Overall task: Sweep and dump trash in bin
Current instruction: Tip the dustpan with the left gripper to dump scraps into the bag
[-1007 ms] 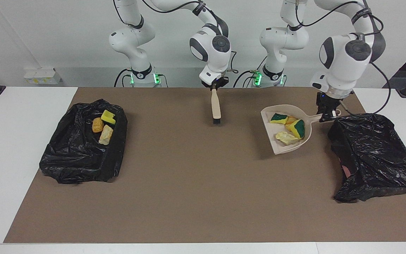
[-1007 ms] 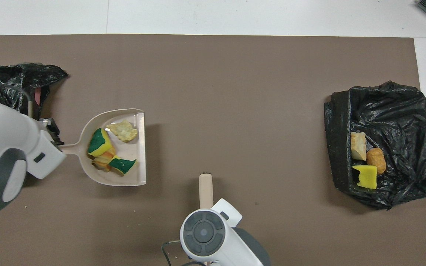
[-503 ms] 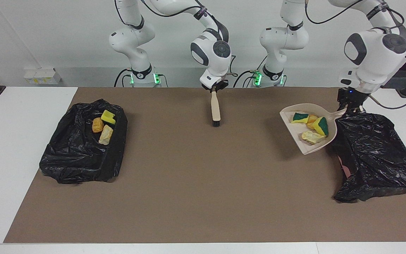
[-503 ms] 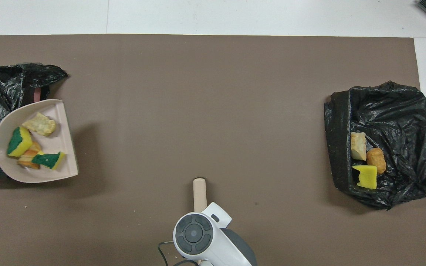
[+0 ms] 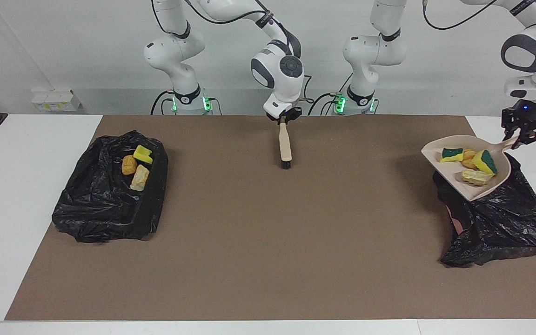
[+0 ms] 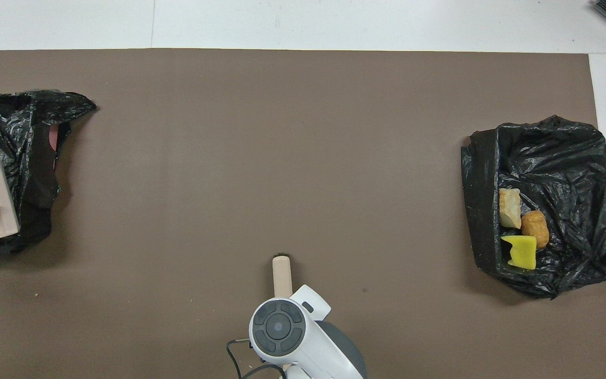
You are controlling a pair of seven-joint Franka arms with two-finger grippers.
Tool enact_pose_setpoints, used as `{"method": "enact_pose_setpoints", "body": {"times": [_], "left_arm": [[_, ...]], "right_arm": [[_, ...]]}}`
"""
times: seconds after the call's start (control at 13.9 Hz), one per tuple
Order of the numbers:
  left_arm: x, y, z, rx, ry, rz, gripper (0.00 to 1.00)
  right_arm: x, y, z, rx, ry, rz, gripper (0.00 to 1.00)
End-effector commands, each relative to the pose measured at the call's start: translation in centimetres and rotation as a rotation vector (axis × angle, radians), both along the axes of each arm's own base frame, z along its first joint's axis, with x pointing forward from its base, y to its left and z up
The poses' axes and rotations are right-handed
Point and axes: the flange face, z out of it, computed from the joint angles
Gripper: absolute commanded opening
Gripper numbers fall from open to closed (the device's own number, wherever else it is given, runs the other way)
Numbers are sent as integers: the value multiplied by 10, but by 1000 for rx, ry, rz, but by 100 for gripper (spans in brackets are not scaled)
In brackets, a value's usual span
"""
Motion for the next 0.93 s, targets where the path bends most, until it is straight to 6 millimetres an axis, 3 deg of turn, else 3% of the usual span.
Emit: {"method": "enact_pose_setpoints", "body": {"times": [0.0,0.22,0.36,0.65,0.86], "left_arm": [[19,-1,13,226,58,-75,0],[28,-17,13,354,132,-120,0],[35,-36,16,452,195,-170,0],[22,-55,40,568,320,-132,0],[30,-94,75,641,334,-95,0]], "right_arm": [[24,2,1,19,-32,2,100],[72,-29,14,-30,-160,12,100],[112,-58,35,-12,-219,-40,100],[189,-168,76,-19,-309,46,100],[228,-244,106,-47,-327,78,100]]}}
